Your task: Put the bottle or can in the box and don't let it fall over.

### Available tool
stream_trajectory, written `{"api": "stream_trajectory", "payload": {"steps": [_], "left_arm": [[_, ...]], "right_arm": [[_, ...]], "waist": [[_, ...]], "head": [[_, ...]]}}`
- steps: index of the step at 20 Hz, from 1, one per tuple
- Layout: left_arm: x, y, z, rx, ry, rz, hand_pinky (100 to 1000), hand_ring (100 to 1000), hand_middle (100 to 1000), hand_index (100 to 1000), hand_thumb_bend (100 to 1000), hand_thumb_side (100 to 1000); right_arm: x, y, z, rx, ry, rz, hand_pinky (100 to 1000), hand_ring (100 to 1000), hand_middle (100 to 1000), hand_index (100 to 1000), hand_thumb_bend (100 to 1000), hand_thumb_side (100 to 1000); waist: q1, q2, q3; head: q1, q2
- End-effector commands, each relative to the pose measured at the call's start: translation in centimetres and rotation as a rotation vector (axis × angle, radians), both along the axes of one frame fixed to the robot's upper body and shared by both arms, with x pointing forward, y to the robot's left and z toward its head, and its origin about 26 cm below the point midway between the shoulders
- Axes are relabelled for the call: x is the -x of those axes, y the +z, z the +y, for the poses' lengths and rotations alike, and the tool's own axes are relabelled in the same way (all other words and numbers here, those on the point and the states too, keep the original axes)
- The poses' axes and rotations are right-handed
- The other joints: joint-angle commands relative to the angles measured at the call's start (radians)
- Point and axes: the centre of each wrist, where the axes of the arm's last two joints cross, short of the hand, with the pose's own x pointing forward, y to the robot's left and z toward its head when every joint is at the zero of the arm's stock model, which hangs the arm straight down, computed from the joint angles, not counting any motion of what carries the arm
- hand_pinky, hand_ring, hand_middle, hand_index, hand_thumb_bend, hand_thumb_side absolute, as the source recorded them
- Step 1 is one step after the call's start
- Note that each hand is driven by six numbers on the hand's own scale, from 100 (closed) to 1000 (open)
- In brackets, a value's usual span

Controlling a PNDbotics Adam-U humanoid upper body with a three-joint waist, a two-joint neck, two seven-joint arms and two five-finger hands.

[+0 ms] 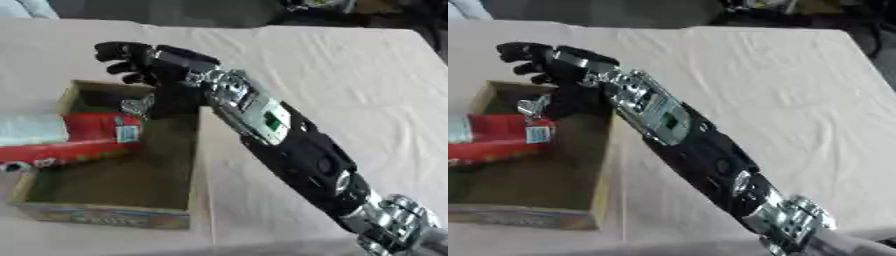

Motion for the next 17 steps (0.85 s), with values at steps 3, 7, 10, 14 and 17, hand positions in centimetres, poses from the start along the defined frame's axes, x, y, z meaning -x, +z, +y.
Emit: {"api": "stream_trajectory", "payload": {"steps": [3, 7, 10, 14, 17], "left_arm": [[0.5, 0.9, 0.3, -0.033, 0.017, -0.025, 741, 1000, 909, 807, 109, 749], [0.7, 0.6, 0.6, -0.045, 0.033, -0.01, 738, 1000, 908, 807, 106, 750], [0.8, 0.4, 0.7, -0.06, 0.037, 0.006, 739, 1000, 909, 808, 103, 752], [0.7, 0.3, 0.4, -0.081, 0.017, 0.023, 737, 1000, 910, 808, 100, 753], [0.6, 0.2, 0.2, -0.092, -0.002, 0.035, 735, 1000, 910, 807, 100, 754]], "right_arm": [[1.7, 3.9, -2.6, -0.113, -0.06, -0.066, 980, 1000, 1000, 1000, 100, 342], [4.1, 6.3, -6.5, -0.296, -0.229, -0.11, 888, 892, 1000, 1000, 100, 435], [5.8, 6.8, -9.3, -0.381, -0.311, -0.137, 878, 860, 951, 1000, 100, 429], [6.4, 6.1, -13.2, -0.454, -0.394, -0.178, 869, 839, 921, 1000, 100, 398], [6.9, 5.3, -15.5, -0.492, -0.452, -0.196, 846, 820, 938, 1000, 100, 393]], "waist": [[0.014, -0.023, -0.013], [0.015, -0.032, -0.039], [0.015, -0.037, -0.057], [0.017, -0.039, -0.079], [0.02, -0.042, -0.093]], "head": [[0.014, -0.004], [0.028, 0.013], [0.044, 0.025], [0.072, 0.032], [0.096, 0.033]]}}
